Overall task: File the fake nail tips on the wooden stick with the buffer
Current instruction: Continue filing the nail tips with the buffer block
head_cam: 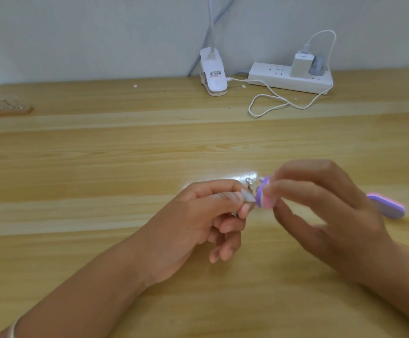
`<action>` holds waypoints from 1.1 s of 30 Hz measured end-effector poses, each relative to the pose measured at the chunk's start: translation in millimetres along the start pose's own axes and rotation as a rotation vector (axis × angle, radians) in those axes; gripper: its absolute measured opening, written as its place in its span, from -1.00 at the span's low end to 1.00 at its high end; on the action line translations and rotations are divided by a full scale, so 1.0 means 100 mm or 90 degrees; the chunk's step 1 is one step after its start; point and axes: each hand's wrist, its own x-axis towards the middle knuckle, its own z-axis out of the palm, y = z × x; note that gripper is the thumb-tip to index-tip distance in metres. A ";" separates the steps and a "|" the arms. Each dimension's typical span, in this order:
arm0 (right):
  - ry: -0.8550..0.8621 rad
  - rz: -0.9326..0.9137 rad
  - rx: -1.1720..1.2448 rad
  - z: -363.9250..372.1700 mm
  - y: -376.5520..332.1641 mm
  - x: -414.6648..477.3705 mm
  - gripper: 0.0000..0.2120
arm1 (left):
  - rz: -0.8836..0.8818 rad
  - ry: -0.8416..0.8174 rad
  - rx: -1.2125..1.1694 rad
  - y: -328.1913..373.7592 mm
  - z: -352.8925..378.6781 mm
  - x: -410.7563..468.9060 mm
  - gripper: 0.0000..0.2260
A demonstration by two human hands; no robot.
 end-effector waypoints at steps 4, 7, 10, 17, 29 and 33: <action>0.032 0.004 0.013 -0.02 -0.04 0.02 -0.74 | -0.005 0.006 0.002 0.00 0.00 0.01 -0.80; 0.006 -0.027 0.015 0.04 -0.10 -0.01 -0.76 | -0.015 -0.011 -0.015 -0.02 0.00 0.01 -0.79; 0.008 0.086 0.020 0.01 -0.01 0.04 -0.72 | 0.003 0.008 -0.020 0.00 -0.03 0.01 -0.80; 0.013 0.258 0.209 -0.01 -0.13 0.06 -0.80 | 0.224 0.199 0.102 -0.08 0.00 0.04 -0.86; -0.061 0.315 0.249 0.01 -0.26 0.10 -0.88 | 0.210 0.212 0.191 -0.16 0.04 0.05 -0.91; -0.039 0.344 0.252 0.02 -0.23 0.12 -0.85 | 0.237 0.221 0.202 -0.15 0.03 0.04 -0.94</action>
